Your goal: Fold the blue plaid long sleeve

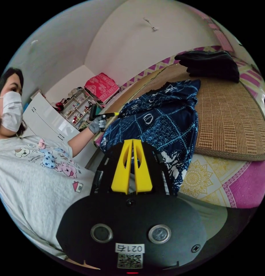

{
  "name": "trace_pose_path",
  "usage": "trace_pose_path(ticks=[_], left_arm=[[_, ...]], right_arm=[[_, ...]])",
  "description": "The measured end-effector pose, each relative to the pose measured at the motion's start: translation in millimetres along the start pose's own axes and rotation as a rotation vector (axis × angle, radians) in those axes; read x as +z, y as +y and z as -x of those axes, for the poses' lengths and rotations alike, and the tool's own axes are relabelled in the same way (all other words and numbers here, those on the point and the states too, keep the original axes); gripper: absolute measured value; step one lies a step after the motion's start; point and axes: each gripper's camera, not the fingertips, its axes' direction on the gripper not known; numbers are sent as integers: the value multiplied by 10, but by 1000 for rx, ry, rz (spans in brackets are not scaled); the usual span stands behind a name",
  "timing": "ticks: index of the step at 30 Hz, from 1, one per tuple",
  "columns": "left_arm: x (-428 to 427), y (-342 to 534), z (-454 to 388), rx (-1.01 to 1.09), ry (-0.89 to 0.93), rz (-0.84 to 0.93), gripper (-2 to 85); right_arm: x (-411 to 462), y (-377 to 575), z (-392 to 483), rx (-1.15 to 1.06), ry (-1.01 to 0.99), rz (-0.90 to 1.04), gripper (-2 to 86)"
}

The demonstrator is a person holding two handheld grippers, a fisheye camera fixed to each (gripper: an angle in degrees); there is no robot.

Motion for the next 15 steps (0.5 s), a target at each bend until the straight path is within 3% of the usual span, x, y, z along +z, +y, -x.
trace_pose_path(ticks=[7, 15], left_arm=[[-546, 1049, -532, -69, 56, -181, -6], [-577, 2312, -569, -323, -51, -169, 56]], right_arm=[[-378, 282, -117, 113, 215, -113, 31], [-241, 892, -505, 126, 145, 102, 57]])
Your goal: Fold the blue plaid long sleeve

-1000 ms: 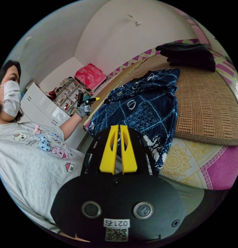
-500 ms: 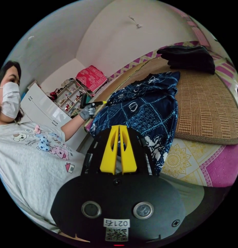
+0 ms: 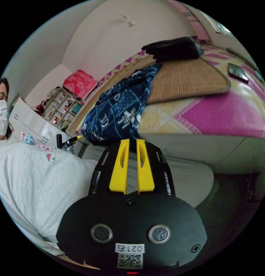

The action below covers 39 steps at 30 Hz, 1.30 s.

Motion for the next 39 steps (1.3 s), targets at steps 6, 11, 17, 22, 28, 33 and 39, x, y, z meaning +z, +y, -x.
trace_pose_path(ticks=[6, 11, 17, 22, 28, 33, 39], left_arm=[[127, 84, 231, 79, 31, 36, 119], [287, -47, 456, 153, 125, 130, 139], [482, -255, 409, 256, 204, 254, 133], [594, -432, 423, 268, 258, 337, 0], [218, -432, 313, 301, 376, 340, -9], [-360, -735, -22, 365, 443, 189, -9], [-743, -1730, -442, 390, 360, 76, -10]], right_arm=[[502, 96, -113, -123, 24, 60, 114], [671, -39, -295, -168, -15, -12, 133], [899, -215, -444, -187, -27, 40, 111], [933, -315, -606, -165, -73, 40, 44], [669, -340, -684, -182, -235, 141, 4], [59, -705, -506, -267, -383, 100, -3], [-266, -1920, -402, -319, -438, 69, -1]])
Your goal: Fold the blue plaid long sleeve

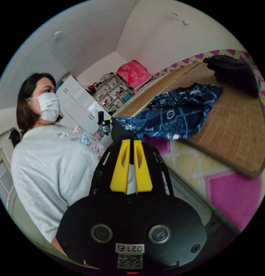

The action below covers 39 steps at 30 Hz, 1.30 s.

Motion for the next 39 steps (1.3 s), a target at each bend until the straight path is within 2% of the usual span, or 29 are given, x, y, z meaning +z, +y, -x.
trace_pose_path(ticks=[4, 8, 14, 17, 19, 23, 26, 31, 34, 39], left_arm=[[2, -985, 359, -17, -72, 21, -10], [188, -1792, 981, -81, -66, 55, -10], [847, -2722, 2466, -352, -19, 123, -10], [1101, -2804, 3206, -556, -115, 35, -9], [1105, -2701, 3610, -696, -179, -86, -9], [989, -2650, 3690, -638, -137, -161, -6], [1089, -2743, 3402, -445, -193, -20, 11], [1619, -2929, 3034, -212, -427, 178, 57], [1887, -3119, 3079, -197, -485, 212, 65], [2171, -3467, 3434, -276, -441, 202, 75]], right_arm=[[-145, -917, -539, 23, -68, -9, 2], [-166, -1906, -1418, 80, -119, -9, 6], [151, -2824, -3006, 357, -98, -69, 21], [343, -2907, -3679, 538, 2, -120, 49], [385, -2868, -3890, 604, 45, -148, 62], [225, -2766, -3779, 557, 149, -175, 73], [223, -2738, -3521, 435, 193, -128, 70], [631, -2856, -3277, 302, 325, 28, 69], [843, -2936, -3248, 271, 367, 48, 69], [961, -3144, -3349, 275, 423, -5, 82]])
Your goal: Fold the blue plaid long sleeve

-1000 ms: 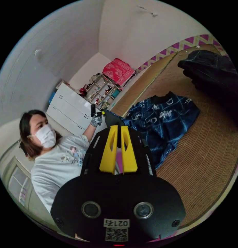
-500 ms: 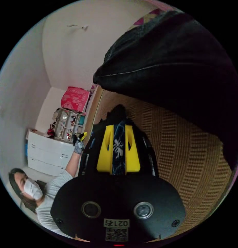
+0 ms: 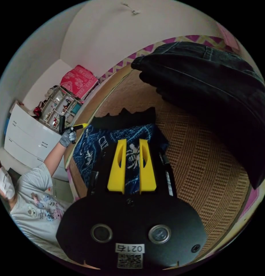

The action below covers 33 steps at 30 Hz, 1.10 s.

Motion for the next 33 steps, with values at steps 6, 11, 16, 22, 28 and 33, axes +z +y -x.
trace_pose_path(ticks=[6, 11, 16, 22, 28, 33], left_arm=[[332, -310, 206, -63, 77, 51, 7], [331, -297, 378, -110, 186, -16, -7], [86, -242, 473, -96, 255, -138, -9], [254, -277, 549, -127, 189, -109, -10], [149, 26, 509, -92, 167, -137, -8], [-210, 603, 153, 34, 101, -137, 4]], right_arm=[[413, -358, -340, 109, 15, 28, 101], [526, -517, -566, 172, -156, -6, 30], [316, -530, -490, 110, -185, -89, 13], [560, -560, -643, 161, -116, -45, 18], [245, -269, -592, 132, -79, -49, 65], [-188, 451, -416, 96, -67, 15, 92]])
